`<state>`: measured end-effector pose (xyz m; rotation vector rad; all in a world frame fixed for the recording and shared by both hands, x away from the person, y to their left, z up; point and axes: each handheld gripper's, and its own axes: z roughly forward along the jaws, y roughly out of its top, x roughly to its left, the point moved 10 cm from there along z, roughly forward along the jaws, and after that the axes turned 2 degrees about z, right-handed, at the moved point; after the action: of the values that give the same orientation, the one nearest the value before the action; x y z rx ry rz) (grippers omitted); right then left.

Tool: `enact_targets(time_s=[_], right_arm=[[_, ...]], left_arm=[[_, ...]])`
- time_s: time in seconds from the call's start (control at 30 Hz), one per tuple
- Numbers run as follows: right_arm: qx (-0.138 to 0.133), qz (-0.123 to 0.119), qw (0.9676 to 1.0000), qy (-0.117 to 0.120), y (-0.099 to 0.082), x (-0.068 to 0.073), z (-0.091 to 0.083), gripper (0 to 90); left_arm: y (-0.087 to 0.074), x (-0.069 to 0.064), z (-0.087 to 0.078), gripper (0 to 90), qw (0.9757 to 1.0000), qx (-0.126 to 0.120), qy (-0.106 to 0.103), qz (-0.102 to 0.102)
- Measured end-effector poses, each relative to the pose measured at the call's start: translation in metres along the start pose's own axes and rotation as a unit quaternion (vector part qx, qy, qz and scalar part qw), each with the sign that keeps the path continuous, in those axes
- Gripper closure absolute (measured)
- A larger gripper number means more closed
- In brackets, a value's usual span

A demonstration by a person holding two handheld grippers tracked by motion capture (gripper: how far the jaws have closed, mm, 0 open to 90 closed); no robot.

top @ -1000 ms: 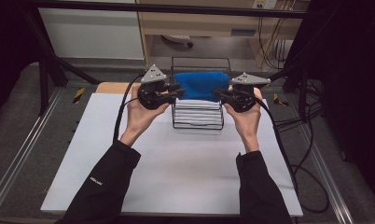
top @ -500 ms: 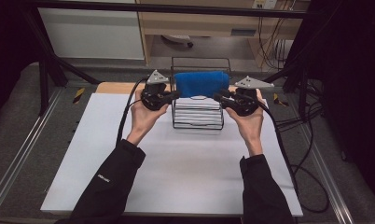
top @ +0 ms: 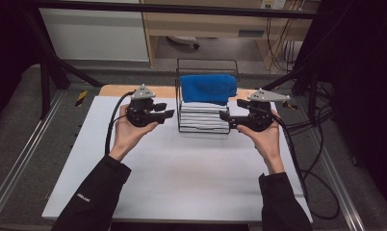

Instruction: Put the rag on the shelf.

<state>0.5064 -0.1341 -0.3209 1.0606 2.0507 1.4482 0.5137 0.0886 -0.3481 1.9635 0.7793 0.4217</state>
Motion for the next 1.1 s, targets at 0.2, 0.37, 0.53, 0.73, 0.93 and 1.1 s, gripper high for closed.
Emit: enact_targets(time_s=[0.2, 0.37, 0.53, 0.73, 0.93, 1.1], right_arm=[[0.011, 0.014, 0.9998, 0.008, -0.021, 0.000, -0.004, 9.8], [0.019, 0.025, 0.9994, 0.014, -0.039, -0.001, -0.006, 6.3], [0.016, 0.039, 0.9989, 0.019, -0.057, -0.002, -0.007, 3.7], [0.032, 0.040, 0.9984, 0.023, -0.087, -0.001, -0.009, 2.0], [0.043, 0.050, 0.9973, 0.033, -0.119, 0.000, -0.010, 0.8], [0.061, 0.058, 0.9958, 0.036, -0.148, -0.004, -0.013, 0.5]], left_arm=[[-0.042, 0.008, -0.011, 35.8, 0.9996, 0.027, 0.009, -0.009], [-0.074, 0.013, -0.020, 26.9, 0.9989, 0.043, 0.014, -0.014], [-0.105, 0.017, -0.027, 18.1, 0.9981, 0.056, 0.020, -0.016], [-0.136, 0.019, -0.033, 9.2, 0.9977, 0.055, 0.026, -0.029], [-0.163, 0.024, -0.041, 8.2, 0.9974, 0.050, 0.034, -0.039], [-0.180, 0.026, -0.047, 8.2, 0.9975, 0.050, 0.036, -0.036]])
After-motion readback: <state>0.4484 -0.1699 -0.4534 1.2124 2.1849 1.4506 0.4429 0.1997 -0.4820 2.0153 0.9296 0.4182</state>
